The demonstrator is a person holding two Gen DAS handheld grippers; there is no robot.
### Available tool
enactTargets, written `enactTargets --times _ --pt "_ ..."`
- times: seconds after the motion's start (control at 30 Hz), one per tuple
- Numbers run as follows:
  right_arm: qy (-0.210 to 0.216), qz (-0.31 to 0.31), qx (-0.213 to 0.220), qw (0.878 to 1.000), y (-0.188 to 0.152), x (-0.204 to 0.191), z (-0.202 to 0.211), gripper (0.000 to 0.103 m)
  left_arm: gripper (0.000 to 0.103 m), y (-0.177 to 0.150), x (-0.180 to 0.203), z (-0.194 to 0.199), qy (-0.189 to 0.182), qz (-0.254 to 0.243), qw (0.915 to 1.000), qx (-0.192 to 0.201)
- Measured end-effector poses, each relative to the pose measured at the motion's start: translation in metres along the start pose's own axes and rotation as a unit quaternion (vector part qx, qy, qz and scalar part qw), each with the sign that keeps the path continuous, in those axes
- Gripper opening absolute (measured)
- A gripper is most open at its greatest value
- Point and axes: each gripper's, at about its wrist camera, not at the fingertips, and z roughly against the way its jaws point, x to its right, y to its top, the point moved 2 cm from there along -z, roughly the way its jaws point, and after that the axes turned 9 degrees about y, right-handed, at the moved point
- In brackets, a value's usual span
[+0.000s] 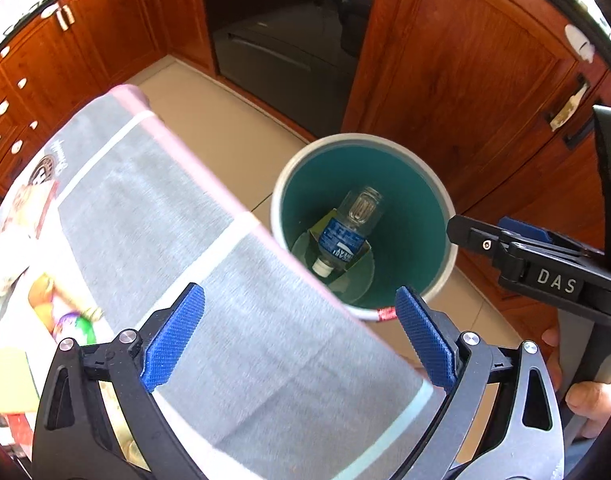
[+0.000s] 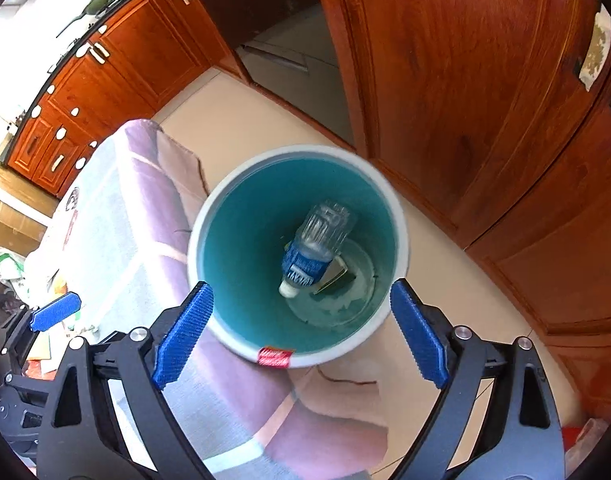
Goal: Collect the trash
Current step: 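Move both open tools back over the table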
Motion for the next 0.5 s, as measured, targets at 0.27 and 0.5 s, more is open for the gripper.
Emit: enactTargets --times 0.27,0.5 --pt "0.006 0.034 -0.011 0.999 -0.031 -0.041 0.016 0.088 0.099 -0.047 -0.047 0.047 0.006 0.049 0.9985 0.026" --pt "0.025 0.077 -0.030 0.996 -0.060 -0.095 0.017 0.088 0.099 -0.103 -0.118 0.079 0.029 0.117 0.9922 0.034"
